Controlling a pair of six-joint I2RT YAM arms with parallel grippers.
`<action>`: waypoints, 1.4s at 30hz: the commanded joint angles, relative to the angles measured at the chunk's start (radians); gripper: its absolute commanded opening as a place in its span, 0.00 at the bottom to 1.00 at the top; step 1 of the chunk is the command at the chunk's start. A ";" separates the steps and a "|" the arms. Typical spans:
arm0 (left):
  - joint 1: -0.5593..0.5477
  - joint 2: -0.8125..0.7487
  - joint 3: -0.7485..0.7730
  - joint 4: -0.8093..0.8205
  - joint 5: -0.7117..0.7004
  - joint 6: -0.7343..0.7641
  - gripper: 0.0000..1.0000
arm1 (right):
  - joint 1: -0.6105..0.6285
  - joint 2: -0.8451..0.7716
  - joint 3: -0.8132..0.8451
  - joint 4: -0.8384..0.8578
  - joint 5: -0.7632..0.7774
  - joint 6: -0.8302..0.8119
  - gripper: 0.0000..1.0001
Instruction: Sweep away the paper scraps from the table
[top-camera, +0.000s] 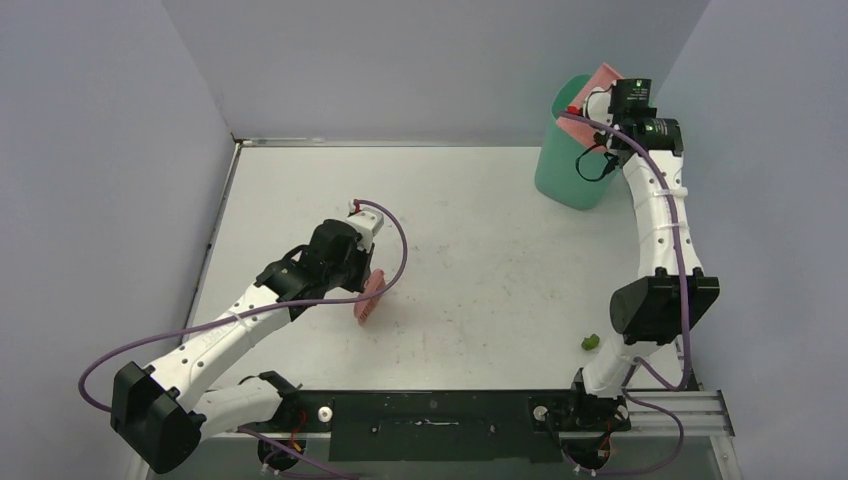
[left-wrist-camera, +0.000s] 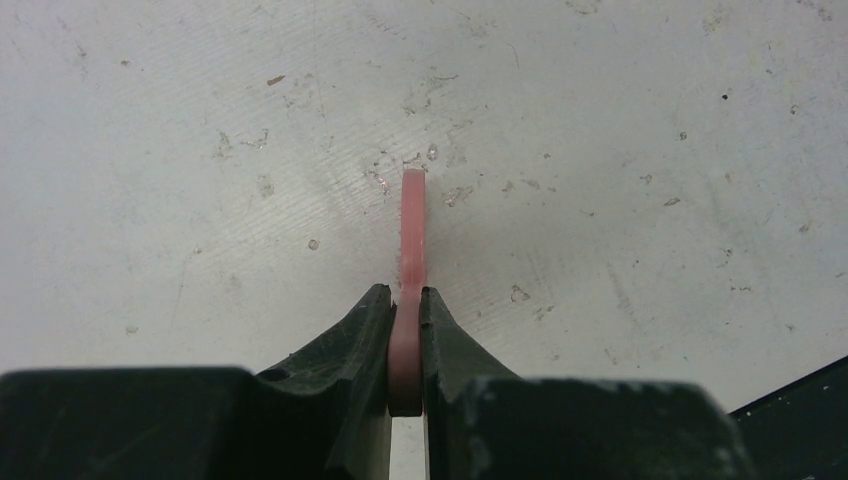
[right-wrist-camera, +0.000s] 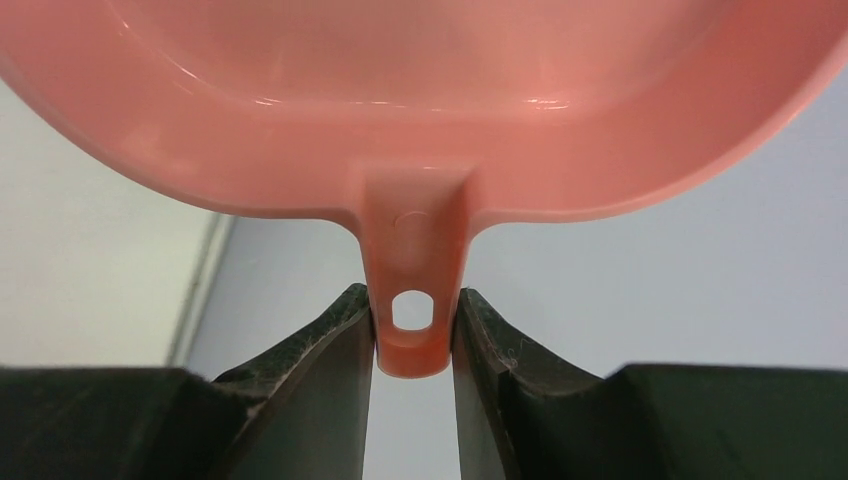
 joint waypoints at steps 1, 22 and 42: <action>0.006 0.021 0.022 -0.019 0.019 0.006 0.00 | 0.052 -0.128 -0.092 -0.134 -0.231 0.086 0.05; 0.014 0.043 0.030 -0.021 0.029 -0.001 0.00 | 0.376 -0.329 -0.870 -0.222 -0.507 0.145 0.09; 0.017 0.070 0.033 -0.023 0.022 -0.005 0.00 | 0.409 -0.218 -1.057 0.042 -0.504 0.343 0.25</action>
